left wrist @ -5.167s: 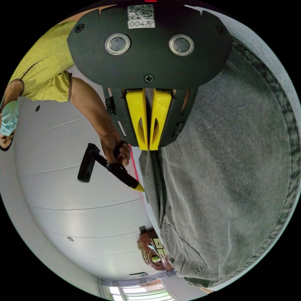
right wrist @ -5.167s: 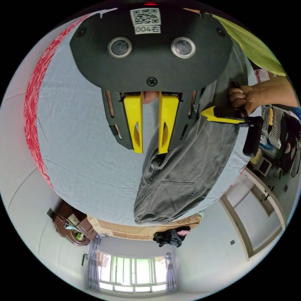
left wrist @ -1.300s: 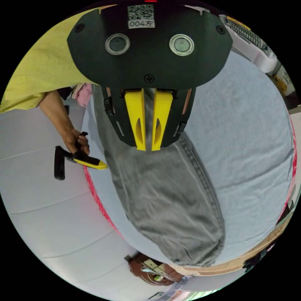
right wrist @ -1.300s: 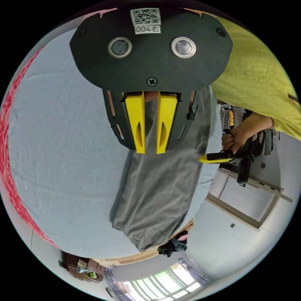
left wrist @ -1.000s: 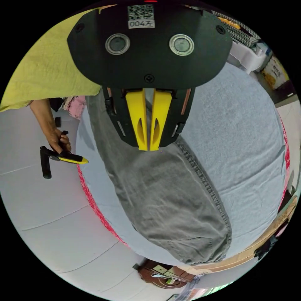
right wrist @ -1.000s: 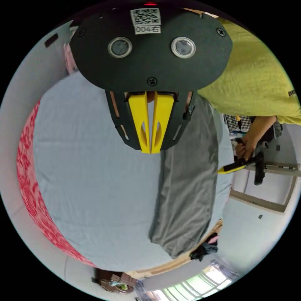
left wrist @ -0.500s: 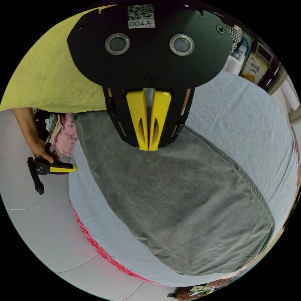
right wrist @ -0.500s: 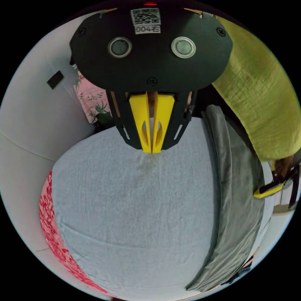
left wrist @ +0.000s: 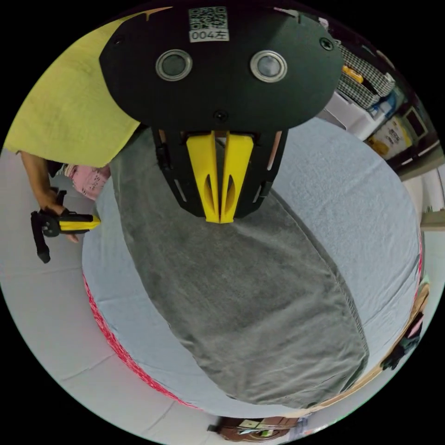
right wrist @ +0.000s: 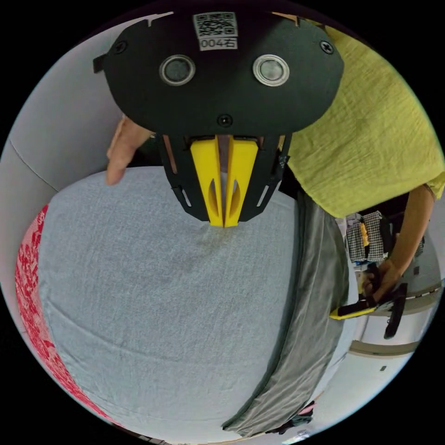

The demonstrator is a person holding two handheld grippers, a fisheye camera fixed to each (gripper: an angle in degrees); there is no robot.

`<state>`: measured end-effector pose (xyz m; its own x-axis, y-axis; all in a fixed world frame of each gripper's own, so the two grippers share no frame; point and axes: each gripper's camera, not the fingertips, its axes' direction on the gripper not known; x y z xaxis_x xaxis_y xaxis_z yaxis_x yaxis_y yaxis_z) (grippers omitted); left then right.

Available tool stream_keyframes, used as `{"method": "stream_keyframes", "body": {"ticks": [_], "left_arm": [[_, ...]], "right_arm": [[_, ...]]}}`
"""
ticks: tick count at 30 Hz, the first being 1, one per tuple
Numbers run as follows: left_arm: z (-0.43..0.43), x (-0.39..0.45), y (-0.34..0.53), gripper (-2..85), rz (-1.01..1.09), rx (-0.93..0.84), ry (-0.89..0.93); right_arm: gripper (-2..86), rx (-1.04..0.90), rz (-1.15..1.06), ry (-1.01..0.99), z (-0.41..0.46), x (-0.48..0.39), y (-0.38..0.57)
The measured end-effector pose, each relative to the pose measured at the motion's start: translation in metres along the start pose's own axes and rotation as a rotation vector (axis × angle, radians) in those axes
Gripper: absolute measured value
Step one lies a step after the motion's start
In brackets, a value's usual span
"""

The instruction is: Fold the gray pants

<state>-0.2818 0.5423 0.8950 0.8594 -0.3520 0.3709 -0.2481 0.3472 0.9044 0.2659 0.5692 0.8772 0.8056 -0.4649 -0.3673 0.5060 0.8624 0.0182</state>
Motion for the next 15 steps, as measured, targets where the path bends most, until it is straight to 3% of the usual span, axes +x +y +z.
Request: {"method": "stream_keyframes", "body": {"ticks": [7,15], "left_arm": [[-0.053,-0.01,0.052,0.1,-0.122,0.056,0.029],[-0.153,-0.048,0.249,0.7,-0.215,0.351,0.222]], "right_arm": [[-0.6,0.042,-0.041,0.053,-0.033,-0.029,0.029],[-0.6,0.012,-0.049,0.104,-0.065,-0.056,0.043]]}}
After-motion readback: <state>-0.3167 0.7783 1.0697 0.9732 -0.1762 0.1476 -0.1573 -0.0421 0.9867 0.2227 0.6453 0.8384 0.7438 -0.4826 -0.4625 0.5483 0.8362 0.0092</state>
